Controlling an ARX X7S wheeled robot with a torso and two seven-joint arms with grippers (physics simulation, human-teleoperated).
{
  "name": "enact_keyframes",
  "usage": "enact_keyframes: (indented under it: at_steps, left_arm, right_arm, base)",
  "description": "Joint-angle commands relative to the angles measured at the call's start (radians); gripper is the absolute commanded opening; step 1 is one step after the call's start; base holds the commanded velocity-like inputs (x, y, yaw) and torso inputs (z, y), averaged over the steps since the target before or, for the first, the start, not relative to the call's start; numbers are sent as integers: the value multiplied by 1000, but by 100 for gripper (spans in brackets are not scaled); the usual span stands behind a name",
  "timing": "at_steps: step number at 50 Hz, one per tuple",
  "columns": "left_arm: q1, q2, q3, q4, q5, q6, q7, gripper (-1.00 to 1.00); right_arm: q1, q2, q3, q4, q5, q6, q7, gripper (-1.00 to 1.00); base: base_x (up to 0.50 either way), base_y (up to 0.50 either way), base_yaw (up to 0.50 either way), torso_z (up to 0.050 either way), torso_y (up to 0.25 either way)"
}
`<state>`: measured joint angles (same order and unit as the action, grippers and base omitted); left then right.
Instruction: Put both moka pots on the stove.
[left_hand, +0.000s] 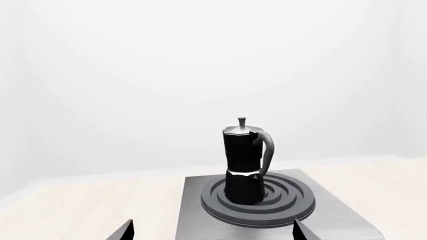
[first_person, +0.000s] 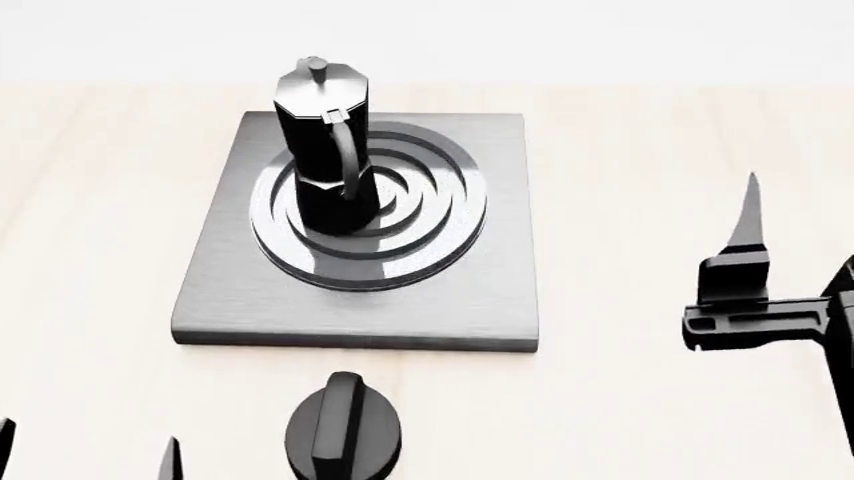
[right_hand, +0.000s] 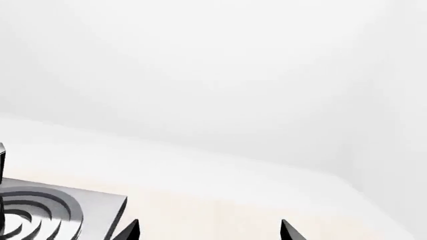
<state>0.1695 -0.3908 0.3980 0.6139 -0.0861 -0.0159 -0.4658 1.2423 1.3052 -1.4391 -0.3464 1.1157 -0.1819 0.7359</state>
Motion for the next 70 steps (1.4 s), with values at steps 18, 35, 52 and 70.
enact_keyframes:
  at_steps: [18, 35, 52, 70]
  left_arm:
    - [-15, 0, 10, -11, 0, -2, -5, 100]
    - [-27, -3, 7, -25, -11, 2, -5, 100]
    - [-74, 0, 2, -47, -34, -21, 3, 100]
    - [-126, 1, -7, -66, -62, -48, 15, 100]
  right_arm:
    - [-3, 121, -5, 219, 123, 118, -254, 100]
    - [49, 85, 16, 407, 144, 252, -365, 100]
    - [124, 20, 33, 565, 127, 395, -554, 100]
    - [88, -127, 33, 836, 138, 379, -663, 100]
  base:
    - [0, 0, 0, 0, 0]
    - [0, 0, 0, 0, 0]
    - [0, 0, 0, 0, 0]
    - [0, 0, 0, 0, 0]
